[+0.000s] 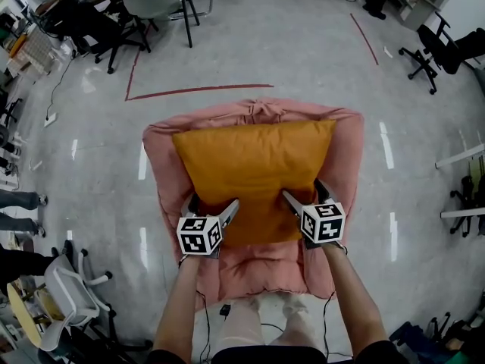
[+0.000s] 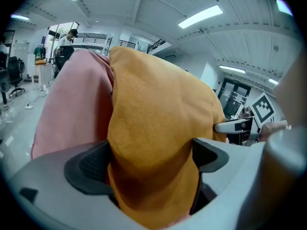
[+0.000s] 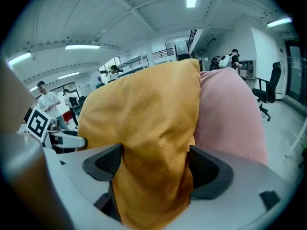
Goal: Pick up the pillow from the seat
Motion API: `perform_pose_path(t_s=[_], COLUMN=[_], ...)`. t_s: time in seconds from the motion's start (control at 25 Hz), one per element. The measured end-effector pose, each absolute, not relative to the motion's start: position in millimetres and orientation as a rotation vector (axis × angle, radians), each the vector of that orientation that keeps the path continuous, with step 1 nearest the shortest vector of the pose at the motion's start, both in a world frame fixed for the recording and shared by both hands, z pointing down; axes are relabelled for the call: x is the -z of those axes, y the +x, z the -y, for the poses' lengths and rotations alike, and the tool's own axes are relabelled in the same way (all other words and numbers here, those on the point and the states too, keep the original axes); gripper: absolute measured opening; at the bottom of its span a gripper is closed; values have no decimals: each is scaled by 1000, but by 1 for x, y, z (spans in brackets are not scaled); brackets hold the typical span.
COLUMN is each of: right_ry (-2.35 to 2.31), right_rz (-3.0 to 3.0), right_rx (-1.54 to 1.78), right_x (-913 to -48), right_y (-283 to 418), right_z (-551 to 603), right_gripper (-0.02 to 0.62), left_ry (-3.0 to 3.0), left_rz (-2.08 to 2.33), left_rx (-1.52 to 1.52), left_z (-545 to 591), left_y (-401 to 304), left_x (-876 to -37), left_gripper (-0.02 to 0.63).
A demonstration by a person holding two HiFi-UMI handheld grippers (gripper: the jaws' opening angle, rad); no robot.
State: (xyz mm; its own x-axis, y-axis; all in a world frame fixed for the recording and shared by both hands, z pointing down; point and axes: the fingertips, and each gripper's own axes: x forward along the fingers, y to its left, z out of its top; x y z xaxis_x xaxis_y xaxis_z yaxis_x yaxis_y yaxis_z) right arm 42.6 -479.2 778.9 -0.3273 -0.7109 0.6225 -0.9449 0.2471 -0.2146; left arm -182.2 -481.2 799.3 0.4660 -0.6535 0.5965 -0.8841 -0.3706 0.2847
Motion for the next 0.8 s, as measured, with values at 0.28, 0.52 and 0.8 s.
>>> perform_pose_path(t_s=[0.28,0.52,0.8], right_ry=[1454,1424,1401], right_rz=[2161,2167,2167], right_rx=[-773,-763,-804], right_x=[-779,-776,-777], right_y=[39,33,32], right_z=[482,480,474], right_gripper=[423,373,267], left_ry=[2143,2130,2135], left_rz=[1247,1229,1196], left_rx=[-545,-563,-574], left_z=[484,483,475], left_y=[-180,-179,-173], left_x=[-803,-803,-800], left_gripper=[528,511,343])
